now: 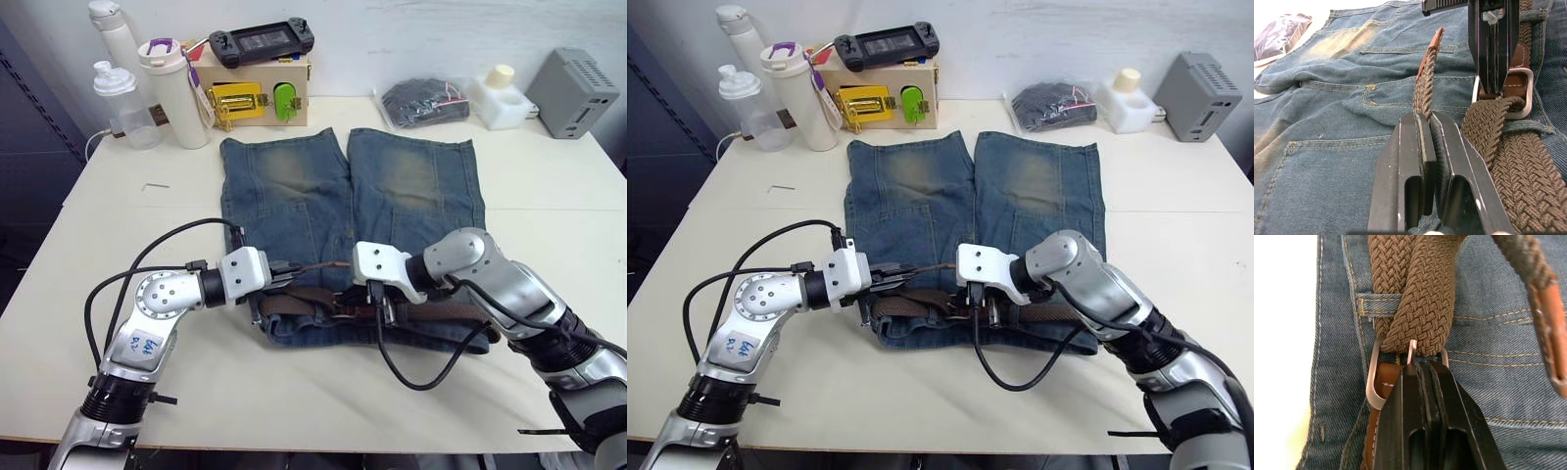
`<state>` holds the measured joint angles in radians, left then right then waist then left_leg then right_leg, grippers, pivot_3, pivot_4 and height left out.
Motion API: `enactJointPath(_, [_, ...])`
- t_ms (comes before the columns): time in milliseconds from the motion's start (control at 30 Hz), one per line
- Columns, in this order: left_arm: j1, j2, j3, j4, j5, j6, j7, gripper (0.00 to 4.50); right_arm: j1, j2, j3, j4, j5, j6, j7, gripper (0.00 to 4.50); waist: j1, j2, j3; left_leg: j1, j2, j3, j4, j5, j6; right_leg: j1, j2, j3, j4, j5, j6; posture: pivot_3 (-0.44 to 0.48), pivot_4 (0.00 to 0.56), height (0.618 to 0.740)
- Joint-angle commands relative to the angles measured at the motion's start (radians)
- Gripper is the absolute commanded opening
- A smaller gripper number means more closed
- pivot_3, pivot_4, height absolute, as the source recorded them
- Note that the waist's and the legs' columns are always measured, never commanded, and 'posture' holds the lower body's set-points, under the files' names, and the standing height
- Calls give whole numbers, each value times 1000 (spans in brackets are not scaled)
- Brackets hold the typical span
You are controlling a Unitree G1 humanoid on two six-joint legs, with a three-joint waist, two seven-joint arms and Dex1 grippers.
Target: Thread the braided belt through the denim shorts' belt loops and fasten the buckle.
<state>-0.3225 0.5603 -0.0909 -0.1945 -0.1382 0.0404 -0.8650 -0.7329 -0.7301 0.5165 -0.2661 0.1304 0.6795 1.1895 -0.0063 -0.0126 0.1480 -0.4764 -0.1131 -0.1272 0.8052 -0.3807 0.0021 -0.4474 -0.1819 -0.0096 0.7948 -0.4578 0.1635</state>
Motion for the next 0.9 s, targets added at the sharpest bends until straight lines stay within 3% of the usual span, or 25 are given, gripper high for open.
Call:
enactJointPath(33, [-22, -3, 4, -28, -5, -20, 10, 0, 41, 2, 142, 16, -63, -2, 48, 80, 0, -2, -1, 0, 0, 0, 0, 0, 0, 0, 0, 0, 0, 0, 0, 0, 150, 645])
enactJointPath(500, [-149, -32, -24, 49, 3, -56, 2, 0, 54, -4, 214, -50, -169, -42, 155, 80, 6, -10, -7, 1, 0, 0, 0, 0, -1, 1, 0, -1, 0, 0, 0, 0, 150, 645])
enactJointPath(733, [-282, -67, -73, 129, 22, -90, -25, 0, 78, 3, 265, -87, -256, -54, 154, 80, 4, -16, -13, 1, 0, 0, 0, -1, -1, 1, 0, -2, 0, 0, 0, 0, 150, 645])
enactJointPath(900, [-307, -90, -91, 138, 20, -96, -34, 0, 97, 26, 222, -113, -281, -24, 116, 80, 3, -17, -14, 1, 0, 0, 0, -1, -1, 1, 0, -2, 0, 0, 0, 0, 150, 645])
